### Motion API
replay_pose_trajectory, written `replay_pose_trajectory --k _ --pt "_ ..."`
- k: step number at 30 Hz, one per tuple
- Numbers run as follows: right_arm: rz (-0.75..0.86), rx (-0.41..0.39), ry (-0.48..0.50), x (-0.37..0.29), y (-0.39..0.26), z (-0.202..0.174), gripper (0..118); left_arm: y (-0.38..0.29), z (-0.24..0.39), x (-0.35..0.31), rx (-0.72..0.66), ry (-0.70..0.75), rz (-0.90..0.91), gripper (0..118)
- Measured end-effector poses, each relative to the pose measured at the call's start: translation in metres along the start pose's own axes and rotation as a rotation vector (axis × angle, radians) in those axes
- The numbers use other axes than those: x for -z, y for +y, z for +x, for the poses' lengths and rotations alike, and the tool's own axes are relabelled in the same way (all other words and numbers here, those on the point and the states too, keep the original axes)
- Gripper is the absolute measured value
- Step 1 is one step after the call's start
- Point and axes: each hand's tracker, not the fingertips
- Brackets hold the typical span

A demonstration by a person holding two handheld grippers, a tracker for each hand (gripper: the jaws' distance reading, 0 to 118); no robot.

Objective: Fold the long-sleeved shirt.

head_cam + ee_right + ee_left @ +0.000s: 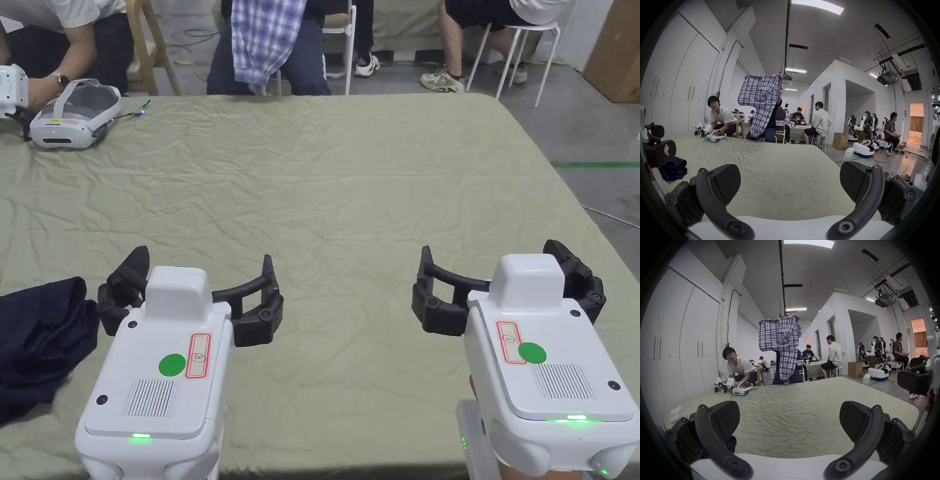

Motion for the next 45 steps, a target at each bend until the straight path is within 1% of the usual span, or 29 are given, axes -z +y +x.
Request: replay_pose_trajectory --k 22,45 --pt "0.011 -0.02 0.014 0.0012 0.0033 -0.0076 118 -0.0006 -0.0057 0.0034 -0.007 -0.001 0.007 111" --pt "0.01 -0.021 0.013 0.0007 0.0027 -0.0083 118 0.0003 -0.0045 0.0024 -0.005 0.001 0.011 111"
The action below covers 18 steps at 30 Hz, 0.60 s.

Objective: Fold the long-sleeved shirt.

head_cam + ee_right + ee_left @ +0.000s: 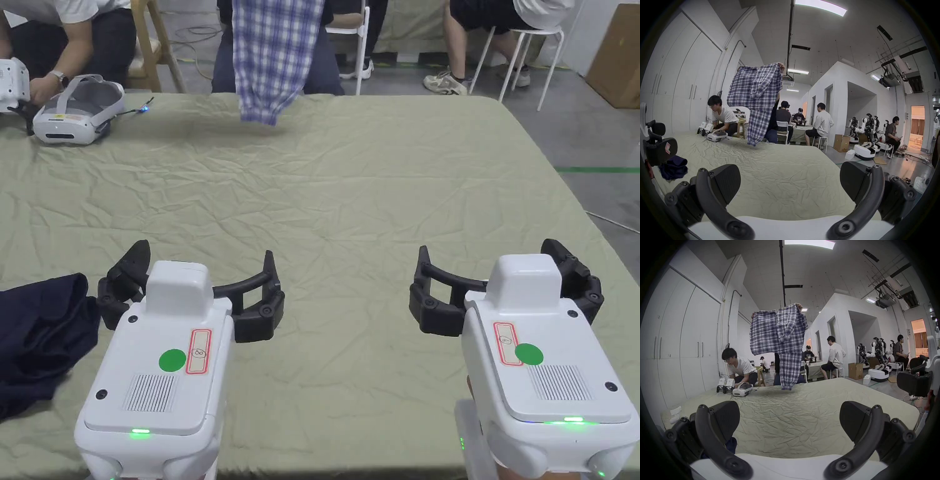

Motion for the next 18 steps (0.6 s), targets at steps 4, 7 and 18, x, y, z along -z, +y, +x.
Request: replay_pose_trajectory --k 4,7,18 --pt "0.0 0.0 -0.001 -0.0003 0.0001 0.0002 118 0.0001 0.0002 -0.0006 0.0 0.003 0.005 111" --pt "0.001 -0.001 -0.003 -0.0007 0.0001 0.0006 118 0.001 -0.0007 -0.001 -0.008 -0.004 0.007 111" --pt "0.005 -0.002 0.002 -0.0024 0.0005 -0.0011 118 0.0005 -0.0017 -0.003 -0.001 0.0 0.01 111"
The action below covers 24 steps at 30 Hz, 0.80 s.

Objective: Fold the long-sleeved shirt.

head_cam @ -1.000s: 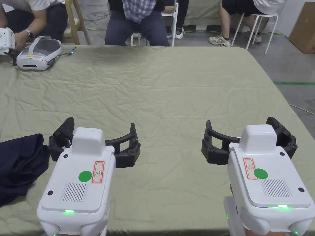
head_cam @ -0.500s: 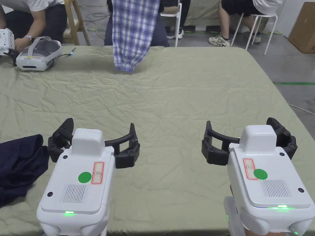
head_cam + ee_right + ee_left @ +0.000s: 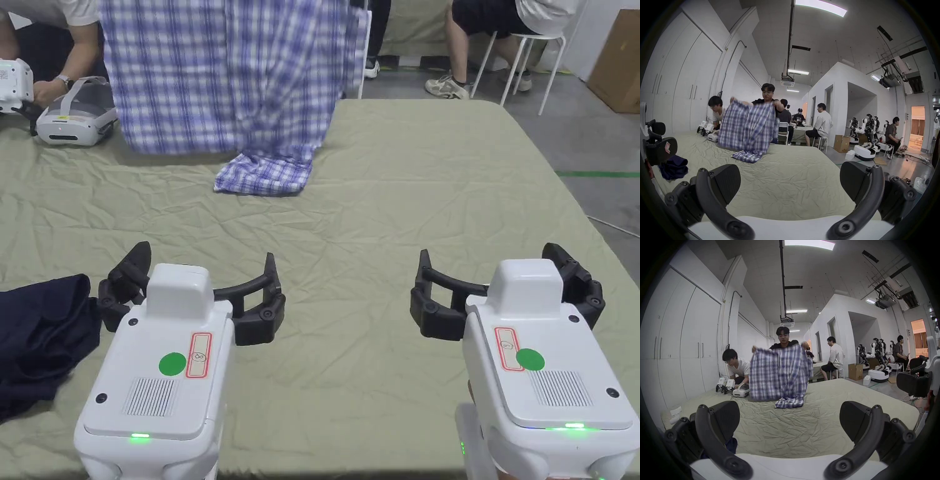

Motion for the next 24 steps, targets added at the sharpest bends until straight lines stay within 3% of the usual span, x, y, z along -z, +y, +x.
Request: replay_pose_trajectory --k 18,20,24 --pt "-0.035 0.004 -0.005 0.0 0.0 0.0 118 -0.001 -0.002 -0.001 -0.008 0.014 -0.001 111" --pt "-0.125 0.027 0.022 0.004 0.005 -0.001 118 -0.001 -0.002 -0.002 -0.008 0.015 -0.001 111" --pt "-0.307 0.163 0.07 0.004 0.018 -0.002 118 0.001 -0.003 -0.001 -0.012 0.017 0.0 111"
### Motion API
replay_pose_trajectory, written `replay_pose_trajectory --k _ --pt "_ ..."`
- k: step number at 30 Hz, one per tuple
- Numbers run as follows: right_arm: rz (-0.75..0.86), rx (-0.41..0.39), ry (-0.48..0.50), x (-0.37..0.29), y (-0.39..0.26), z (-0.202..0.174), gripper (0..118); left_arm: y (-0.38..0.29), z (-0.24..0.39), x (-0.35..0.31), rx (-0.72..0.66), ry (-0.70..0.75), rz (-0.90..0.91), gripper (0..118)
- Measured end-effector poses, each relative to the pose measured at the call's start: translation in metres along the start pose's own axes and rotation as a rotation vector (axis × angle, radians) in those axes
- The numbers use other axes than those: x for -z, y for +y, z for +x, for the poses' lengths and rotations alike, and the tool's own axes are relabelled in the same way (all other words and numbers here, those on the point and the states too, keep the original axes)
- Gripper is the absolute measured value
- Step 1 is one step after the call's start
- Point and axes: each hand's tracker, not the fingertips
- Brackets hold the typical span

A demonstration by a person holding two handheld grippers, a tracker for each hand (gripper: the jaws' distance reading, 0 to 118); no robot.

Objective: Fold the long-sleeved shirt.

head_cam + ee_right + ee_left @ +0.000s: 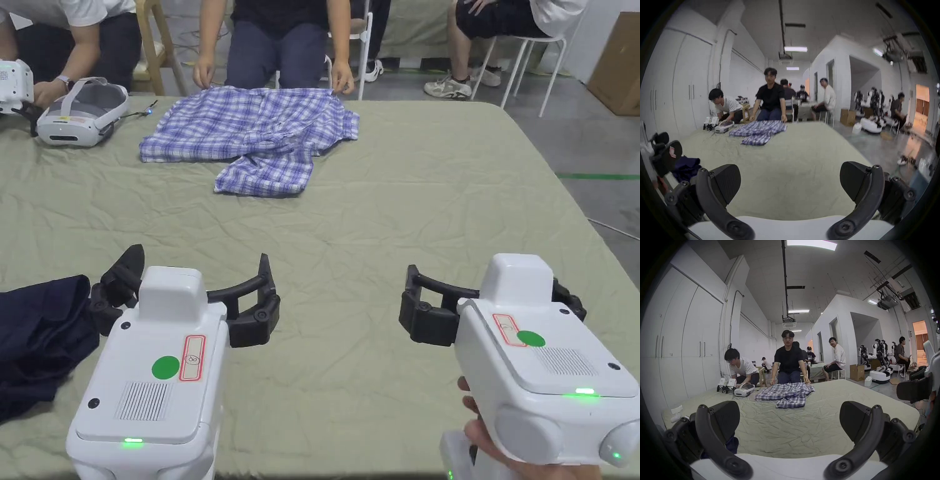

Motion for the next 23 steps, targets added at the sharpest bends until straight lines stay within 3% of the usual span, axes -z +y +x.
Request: replay_pose_trajectory --k 3,6,10,18,23 --pt "-0.029 0.062 -0.032 -0.005 0.009 -0.008 118 0.001 0.0 0.0 0.004 0.002 0.0 111" --pt "-0.011 0.05 -0.038 -0.007 0.011 -0.017 118 0.001 -0.001 0.0 -0.003 0.003 -0.001 111" --pt "0.003 -0.065 -0.061 -0.004 0.009 -0.027 118 0.001 -0.001 -0.001 0.002 0.002 0.002 111" --pt "-0.024 -0.005 -0.05 -0.001 0.006 -0.023 118 0.002 -0.004 -0.002 -0.003 0.009 0.001 111" --pt "0.007 -0.044 -0.071 -0.004 0.005 -0.022 118 0.002 -0.005 -0.001 -0.001 0.01 0.003 111"
